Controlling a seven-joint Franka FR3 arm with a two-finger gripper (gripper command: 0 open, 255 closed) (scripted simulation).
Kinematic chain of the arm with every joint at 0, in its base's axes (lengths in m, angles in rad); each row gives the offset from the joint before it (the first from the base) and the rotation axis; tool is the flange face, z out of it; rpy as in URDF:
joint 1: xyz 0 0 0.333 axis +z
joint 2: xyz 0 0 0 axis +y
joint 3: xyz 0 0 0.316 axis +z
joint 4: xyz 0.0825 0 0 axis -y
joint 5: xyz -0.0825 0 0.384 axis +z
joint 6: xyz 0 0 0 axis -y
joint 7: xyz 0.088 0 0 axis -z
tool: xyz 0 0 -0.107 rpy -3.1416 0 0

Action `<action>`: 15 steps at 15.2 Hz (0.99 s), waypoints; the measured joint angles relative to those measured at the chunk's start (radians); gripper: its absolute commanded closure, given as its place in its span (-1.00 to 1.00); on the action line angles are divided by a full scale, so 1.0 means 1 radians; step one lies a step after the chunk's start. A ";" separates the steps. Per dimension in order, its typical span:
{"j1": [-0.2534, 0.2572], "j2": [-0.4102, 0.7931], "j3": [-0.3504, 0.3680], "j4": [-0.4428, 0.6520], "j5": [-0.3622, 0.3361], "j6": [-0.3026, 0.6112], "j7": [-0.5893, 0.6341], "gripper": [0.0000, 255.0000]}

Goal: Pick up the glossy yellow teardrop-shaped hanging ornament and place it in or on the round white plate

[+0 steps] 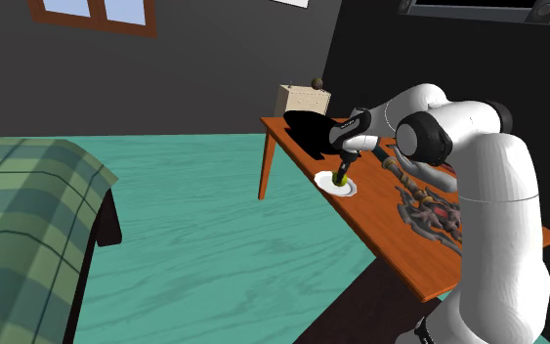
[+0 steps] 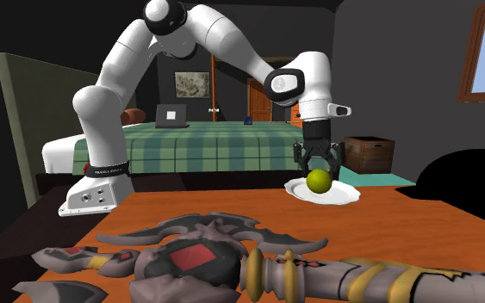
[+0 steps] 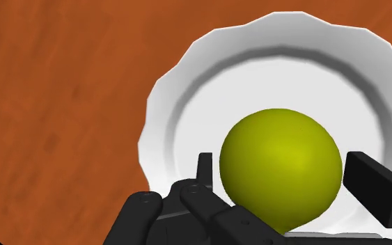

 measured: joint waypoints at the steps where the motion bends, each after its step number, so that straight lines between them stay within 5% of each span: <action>1: 0.000 0.000 0.000 0.000 0.000 0.000 0.000 -1.00; 15: 0.039 -0.084 -0.038 0.005 -0.051 -0.083 0.031 -1.00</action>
